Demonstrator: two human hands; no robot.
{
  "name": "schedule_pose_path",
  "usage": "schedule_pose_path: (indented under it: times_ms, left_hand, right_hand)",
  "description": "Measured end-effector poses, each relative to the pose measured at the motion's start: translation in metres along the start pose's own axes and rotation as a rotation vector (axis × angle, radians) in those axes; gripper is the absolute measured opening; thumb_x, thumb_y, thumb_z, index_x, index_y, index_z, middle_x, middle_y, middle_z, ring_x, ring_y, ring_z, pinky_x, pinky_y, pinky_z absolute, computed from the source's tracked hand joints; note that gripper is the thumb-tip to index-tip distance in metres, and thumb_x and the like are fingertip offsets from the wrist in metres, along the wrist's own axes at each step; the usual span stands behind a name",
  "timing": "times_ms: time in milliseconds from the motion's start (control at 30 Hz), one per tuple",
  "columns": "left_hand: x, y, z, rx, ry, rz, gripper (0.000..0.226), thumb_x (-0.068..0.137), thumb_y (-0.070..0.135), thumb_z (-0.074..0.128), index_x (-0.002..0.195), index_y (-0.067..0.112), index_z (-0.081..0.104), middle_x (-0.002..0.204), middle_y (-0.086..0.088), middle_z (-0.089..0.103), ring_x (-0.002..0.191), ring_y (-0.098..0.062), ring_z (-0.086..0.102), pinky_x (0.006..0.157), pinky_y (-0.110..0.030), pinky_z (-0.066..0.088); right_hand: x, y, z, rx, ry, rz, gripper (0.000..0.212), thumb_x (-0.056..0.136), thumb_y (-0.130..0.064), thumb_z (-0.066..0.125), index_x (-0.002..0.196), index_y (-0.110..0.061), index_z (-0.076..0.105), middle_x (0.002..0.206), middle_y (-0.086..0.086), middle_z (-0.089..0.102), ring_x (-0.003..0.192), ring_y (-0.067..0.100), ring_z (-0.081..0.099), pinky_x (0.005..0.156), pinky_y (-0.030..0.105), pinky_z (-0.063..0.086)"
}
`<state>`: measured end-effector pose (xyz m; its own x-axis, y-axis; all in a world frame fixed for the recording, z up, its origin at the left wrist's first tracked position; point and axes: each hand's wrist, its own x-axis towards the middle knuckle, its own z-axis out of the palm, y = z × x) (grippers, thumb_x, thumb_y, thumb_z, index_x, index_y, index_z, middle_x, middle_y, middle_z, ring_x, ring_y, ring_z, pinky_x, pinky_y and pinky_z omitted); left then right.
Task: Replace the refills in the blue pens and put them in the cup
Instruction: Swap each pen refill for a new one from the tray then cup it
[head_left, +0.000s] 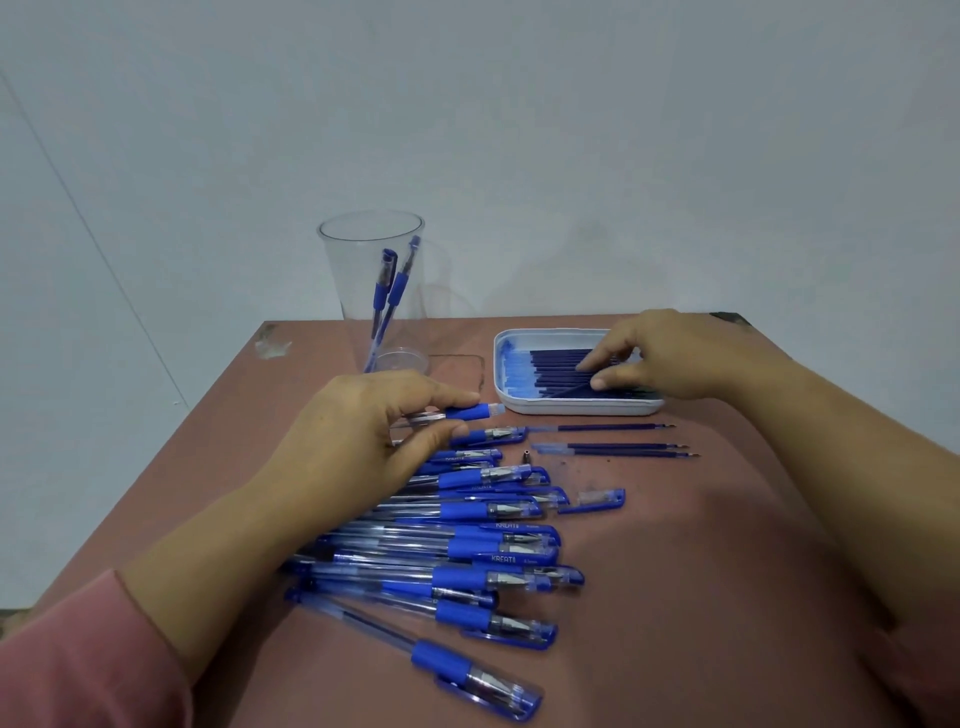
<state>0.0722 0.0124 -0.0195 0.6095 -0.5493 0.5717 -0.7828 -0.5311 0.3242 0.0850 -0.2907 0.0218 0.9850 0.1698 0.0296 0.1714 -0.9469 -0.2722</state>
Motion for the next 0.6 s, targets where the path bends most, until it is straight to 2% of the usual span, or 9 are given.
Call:
schedule_pose_path:
  times_ms: [133,267,333,433,533,600]
  left_hand:
    - [0.000,-0.002,0.001,0.013,-0.008,0.004,0.029,0.086,0.039,0.066,0.114,0.031,0.071,0.096,0.020,0.070,0.083,0.006,0.061,0.071,-0.008,0.045]
    - [0.001,-0.002,0.002,0.008,-0.020,0.011,0.033,0.086,0.046,0.062,0.114,0.032,0.070,0.097,0.021,0.070,0.084,0.006,0.062,0.071,-0.012,0.049]
    - [0.000,-0.002,0.002,0.009,-0.017,0.006,0.032,0.086,0.045,0.063,0.114,0.033,0.070,0.096,0.022,0.069,0.083,0.007,0.061,0.070,-0.008,0.046]
    - [0.001,-0.002,0.001,0.019,0.004,0.002,0.029,0.085,0.036,0.068,0.114,0.032,0.070,0.096,0.022,0.069,0.083,0.009,0.060,0.071,-0.004,0.044]
    - [0.000,-0.001,0.000,0.025,0.031,0.002,0.028,0.085,0.028,0.074,0.113,0.030,0.071,0.094,0.023,0.068,0.081,0.012,0.058,0.071,-0.002,0.041]
    - [0.000,0.000,-0.001,0.023,0.053,0.007,0.029,0.084,0.026,0.074,0.113,0.028,0.071,0.090,0.031,0.061,0.080,0.018,0.055,0.070,0.000,0.038]
  right_hand:
    - [0.004,-0.003,0.004,0.032,-0.015,-0.001,0.013,0.084,-0.032,0.071,0.096,-0.028,0.074,0.097,-0.013,0.066,0.090,0.002,0.059,0.061,-0.004,0.034]
    - [-0.003,-0.007,0.003,0.008,0.024,-0.015,0.009,0.089,-0.032,0.067,0.094,-0.025,0.071,0.091,-0.015,0.064,0.073,-0.009,0.050,0.056,-0.004,0.032]
    - [-0.010,-0.011,0.000,0.058,0.068,-0.018,0.008,0.090,-0.031,0.065,0.093,-0.025,0.068,0.087,-0.017,0.062,0.073,-0.010,0.051,0.057,-0.003,0.033]
    - [-0.024,-0.022,-0.004,0.200,0.139,-0.042,0.003,0.087,-0.027,0.068,0.090,-0.025,0.068,0.084,-0.013,0.066,0.080,0.000,0.059,0.063,0.001,0.038]
    - [-0.045,-0.037,-0.007,0.298,0.205,-0.120,0.007,0.085,-0.023,0.071,0.086,-0.028,0.068,0.085,-0.011,0.069,0.082,-0.002,0.059,0.066,0.004,0.041]
    - [-0.060,-0.047,-0.005,0.333,0.247,-0.153,0.009,0.084,-0.020,0.071,0.087,-0.028,0.069,0.084,-0.015,0.068,0.083,-0.006,0.058,0.066,0.001,0.039]
